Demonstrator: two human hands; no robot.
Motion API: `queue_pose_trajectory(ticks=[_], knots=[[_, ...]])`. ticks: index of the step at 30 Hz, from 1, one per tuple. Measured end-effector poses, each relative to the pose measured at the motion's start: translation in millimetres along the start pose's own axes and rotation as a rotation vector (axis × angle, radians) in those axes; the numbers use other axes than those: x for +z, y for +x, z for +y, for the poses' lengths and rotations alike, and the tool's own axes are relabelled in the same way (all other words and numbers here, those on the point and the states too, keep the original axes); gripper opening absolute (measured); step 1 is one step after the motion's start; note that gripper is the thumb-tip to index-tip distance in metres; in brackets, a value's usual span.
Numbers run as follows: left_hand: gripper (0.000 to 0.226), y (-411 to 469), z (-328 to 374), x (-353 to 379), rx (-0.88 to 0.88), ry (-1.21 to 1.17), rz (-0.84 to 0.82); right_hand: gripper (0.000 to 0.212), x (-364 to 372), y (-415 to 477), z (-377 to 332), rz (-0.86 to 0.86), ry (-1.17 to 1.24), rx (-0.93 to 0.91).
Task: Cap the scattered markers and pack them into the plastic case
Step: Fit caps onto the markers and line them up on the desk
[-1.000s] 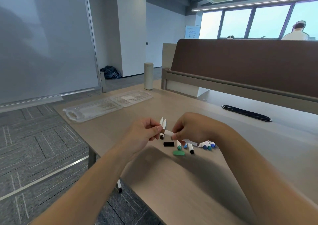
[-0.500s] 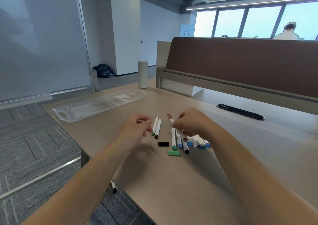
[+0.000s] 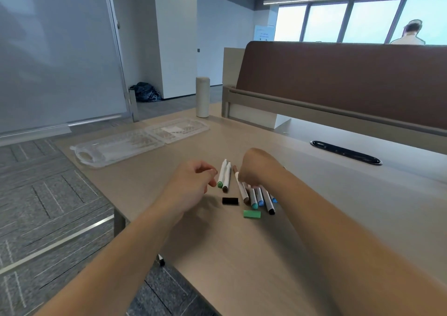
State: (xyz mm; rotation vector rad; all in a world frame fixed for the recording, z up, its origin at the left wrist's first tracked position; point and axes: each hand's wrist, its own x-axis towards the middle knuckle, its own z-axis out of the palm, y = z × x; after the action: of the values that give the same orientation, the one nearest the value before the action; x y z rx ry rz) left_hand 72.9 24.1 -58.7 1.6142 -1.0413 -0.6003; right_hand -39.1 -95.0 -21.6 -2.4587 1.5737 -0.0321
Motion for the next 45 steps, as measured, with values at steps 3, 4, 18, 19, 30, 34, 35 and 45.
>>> queue_pose_trajectory(ticks=[3, 4, 18, 19, 30, 34, 35, 45], knots=[[0.014, 0.7, -0.7, 0.3, -0.019, -0.006, 0.000, 0.021, 1.2, 0.9, -0.8, 0.037, -0.003, -0.019], [0.014, 0.6, -0.7, 0.0, -0.023, 0.000, -0.001, 0.023, 1.3, 1.2, -2.0, 0.048, -0.008, -0.032], [0.013, 6.3, -13.0, -12.6, -0.047, -0.005, 0.013, 0.023, 4.4, 1.8, -40.1, -0.057, -0.089, -0.049], [0.013, 6.3, -13.4, -13.3, -0.046, -0.005, 0.013, 0.023, 5.6, 1.1, -41.8, -0.051, -0.091, -0.053], [0.012, -7.7, 2.7, -10.1, -0.024, 0.059, 0.009, 0.015, -25.6, -19.2, -18.3, -0.134, 0.081, -0.052], [0.010, -17.2, 13.7, 4.5, 0.008, 0.148, -0.016, 0.014, -40.6, -39.1, 15.8, -0.108, 0.224, -0.060], [0.010, -18.9, 15.5, 8.5, 0.014, 0.164, -0.033, 0.016, -42.4, -44.1, 23.4, -0.105, 0.235, -0.065], [0.009, -32.3, 21.7, 31.4, 0.091, 0.532, -0.182, 0.017, -39.3, -71.6, 71.9, -0.145, 0.415, -0.017]])
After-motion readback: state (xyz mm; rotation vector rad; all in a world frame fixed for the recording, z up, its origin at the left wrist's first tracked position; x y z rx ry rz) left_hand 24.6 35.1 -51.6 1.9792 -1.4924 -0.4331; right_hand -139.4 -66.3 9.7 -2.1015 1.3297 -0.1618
